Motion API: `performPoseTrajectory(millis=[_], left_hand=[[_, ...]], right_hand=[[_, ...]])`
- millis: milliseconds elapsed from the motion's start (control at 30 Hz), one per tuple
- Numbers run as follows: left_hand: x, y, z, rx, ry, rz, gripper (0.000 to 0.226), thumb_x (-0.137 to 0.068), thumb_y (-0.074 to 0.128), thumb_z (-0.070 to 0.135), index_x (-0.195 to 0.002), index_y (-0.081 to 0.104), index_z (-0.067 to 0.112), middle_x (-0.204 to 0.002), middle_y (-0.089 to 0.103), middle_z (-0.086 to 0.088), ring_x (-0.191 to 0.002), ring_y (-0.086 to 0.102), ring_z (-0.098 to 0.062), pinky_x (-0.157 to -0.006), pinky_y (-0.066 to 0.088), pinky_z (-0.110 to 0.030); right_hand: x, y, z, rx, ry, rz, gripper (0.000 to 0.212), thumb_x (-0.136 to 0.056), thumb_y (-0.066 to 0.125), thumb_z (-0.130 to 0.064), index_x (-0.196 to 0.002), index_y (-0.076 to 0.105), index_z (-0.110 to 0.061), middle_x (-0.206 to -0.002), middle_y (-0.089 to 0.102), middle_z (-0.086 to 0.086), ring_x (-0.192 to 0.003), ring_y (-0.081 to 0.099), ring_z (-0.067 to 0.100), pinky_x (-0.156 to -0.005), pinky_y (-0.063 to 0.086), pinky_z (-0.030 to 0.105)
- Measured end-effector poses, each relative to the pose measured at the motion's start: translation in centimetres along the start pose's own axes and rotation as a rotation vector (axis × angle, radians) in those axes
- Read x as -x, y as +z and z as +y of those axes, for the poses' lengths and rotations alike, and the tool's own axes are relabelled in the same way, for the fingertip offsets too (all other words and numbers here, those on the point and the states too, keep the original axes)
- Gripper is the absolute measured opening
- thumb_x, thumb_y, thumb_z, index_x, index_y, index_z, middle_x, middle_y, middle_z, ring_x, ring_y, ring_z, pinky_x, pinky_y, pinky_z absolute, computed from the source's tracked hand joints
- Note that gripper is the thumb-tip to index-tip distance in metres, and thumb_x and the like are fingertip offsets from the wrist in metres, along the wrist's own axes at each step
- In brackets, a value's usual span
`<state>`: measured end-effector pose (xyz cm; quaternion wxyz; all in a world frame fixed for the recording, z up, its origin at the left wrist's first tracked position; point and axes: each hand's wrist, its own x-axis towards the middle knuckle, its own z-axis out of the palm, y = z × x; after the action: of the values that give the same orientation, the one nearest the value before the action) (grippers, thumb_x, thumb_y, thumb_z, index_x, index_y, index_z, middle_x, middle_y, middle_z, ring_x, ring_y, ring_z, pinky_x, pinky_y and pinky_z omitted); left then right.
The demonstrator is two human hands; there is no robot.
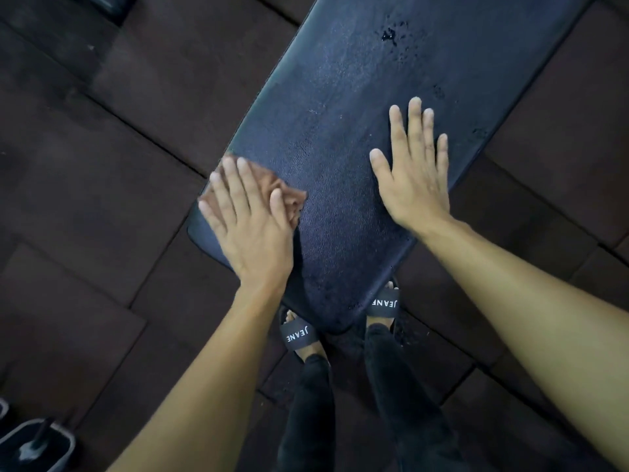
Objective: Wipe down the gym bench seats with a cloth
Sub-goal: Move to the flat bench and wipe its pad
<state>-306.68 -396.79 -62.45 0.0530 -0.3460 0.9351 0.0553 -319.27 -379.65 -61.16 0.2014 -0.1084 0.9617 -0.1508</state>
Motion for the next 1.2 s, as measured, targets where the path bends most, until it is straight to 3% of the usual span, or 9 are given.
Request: performPoseTrajectory(millis=[167, 433, 700, 767, 867, 967, 1033, 1100, 1200], left_hand=[[9.3, 0.6, -0.1, -0.010, 0.101, -0.068, 0.058, -0.105, 0.020, 0.042, -0.156, 0.016, 0.013, -0.163, 0.013, -0.002, -0.151, 0.011, -0.026, -0.119, 0.012, -0.058], [9.3, 0.0, 1.3, -0.070, 0.765, -0.157, 0.059, -0.104, 0.031, 0.045, -0.155, 0.022, 0.016, -0.163, 0.017, 0.001, -0.150, 0.014, -0.024, -0.119, 0.018, -0.055], [-4.6, -0.9, 2.6, -0.069, 0.238, -0.114, 0.065, -0.104, 0.014, 0.049, -0.156, 0.006, 0.011, -0.165, 0.003, -0.005, -0.152, -0.001, -0.025, -0.119, 0.007, -0.058], [-4.0, -1.1, 4.1, -0.098, 0.265, -0.104, 0.067, -0.104, 0.014, 0.048, -0.156, 0.006, 0.007, -0.164, 0.002, -0.008, -0.151, -0.002, -0.028, -0.119, 0.007, -0.060], [-1.4, -0.7, 8.8, -0.136, 0.561, -0.155, 0.070, -0.102, 0.018, 0.052, -0.156, 0.007, 0.010, -0.164, 0.000, -0.007, -0.151, -0.004, -0.028, -0.120, 0.004, -0.058], [-0.9, -0.4, 15.0, -0.115, 0.889, -0.206, 0.069, -0.102, 0.022, 0.054, -0.156, 0.010, 0.013, -0.165, 0.003, -0.002, -0.152, -0.002, -0.025, -0.119, 0.011, -0.057], [-4.4, -0.3, 17.2, -0.117, 0.964, -0.182, 0.068, -0.102, 0.024, 0.056, -0.156, 0.013, 0.017, -0.164, 0.008, 0.001, -0.152, 0.003, -0.023, -0.119, 0.013, -0.056], [-9.8, -0.3, 18.3, -0.133, 0.845, -0.117, 0.067, -0.101, 0.024, 0.056, -0.156, 0.014, 0.020, -0.164, 0.010, 0.001, -0.151, 0.006, -0.023, -0.120, 0.010, -0.054], [-17.4, -1.0, 19.0, -0.092, 0.427, -0.093, 0.068, -0.100, 0.016, 0.056, -0.157, 0.009, 0.019, -0.165, 0.007, 0.000, -0.152, 0.004, -0.023, -0.121, 0.006, -0.054]], right_hand=[[0.0, -0.3, -0.2, -0.010, 0.016, -0.025, 0.064, -0.104, 0.028, -0.041, -0.158, -0.003, -0.024, -0.166, -0.015, 0.001, -0.152, -0.014, 0.019, -0.122, -0.010, 0.043], [-0.3, -2.0, 0.4, -0.165, 0.014, -0.108, 0.055, -0.106, 0.026, -0.036, -0.158, 0.008, -0.029, -0.166, -0.009, -0.007, -0.152, -0.011, 0.012, -0.122, -0.007, 0.038], [0.4, -3.3, 0.2, -0.249, -0.015, -0.106, 0.052, -0.106, 0.032, -0.033, -0.156, 0.021, -0.028, -0.167, 0.000, -0.008, -0.153, -0.003, 0.010, -0.123, 0.001, 0.036], [-0.3, -4.4, 1.0, -0.330, 0.014, -0.008, 0.045, -0.103, 0.041, -0.031, -0.149, 0.040, -0.026, -0.163, 0.022, -0.007, -0.150, 0.018, 0.012, -0.120, 0.014, 0.037], [-4.4, -6.7, 4.3, -0.312, 0.037, 0.250, 0.039, -0.096, 0.049, -0.026, -0.133, 0.059, -0.019, -0.153, 0.044, 0.002, -0.140, 0.041, 0.023, -0.114, 0.028, 0.039], [-10.8, -9.5, 8.5, -0.211, 0.121, 0.309, 0.047, -0.096, 0.046, -0.029, -0.141, 0.050, -0.016, -0.160, 0.032, 0.009, -0.148, 0.027, 0.029, -0.120, 0.019, 0.047], [-14.4, -11.2, 10.9, -0.141, 0.169, 0.288, 0.053, -0.100, 0.041, -0.033, -0.150, 0.037, -0.016, -0.164, 0.018, 0.008, -0.152, 0.014, 0.028, -0.121, 0.011, 0.049], [-16.7, -12.2, 12.7, -0.096, 0.211, 0.233, 0.059, -0.103, 0.035, -0.037, -0.156, 0.022, -0.015, -0.167, 0.006, 0.007, -0.154, 0.004, 0.026, -0.123, 0.004, 0.049], [-17.6, -12.5, 14.1, -0.144, 0.193, 0.149, 0.063, -0.105, 0.031, -0.040, -0.158, 0.008, -0.015, -0.167, -0.004, 0.006, -0.153, -0.006, 0.027, -0.124, 0.004, 0.047]])
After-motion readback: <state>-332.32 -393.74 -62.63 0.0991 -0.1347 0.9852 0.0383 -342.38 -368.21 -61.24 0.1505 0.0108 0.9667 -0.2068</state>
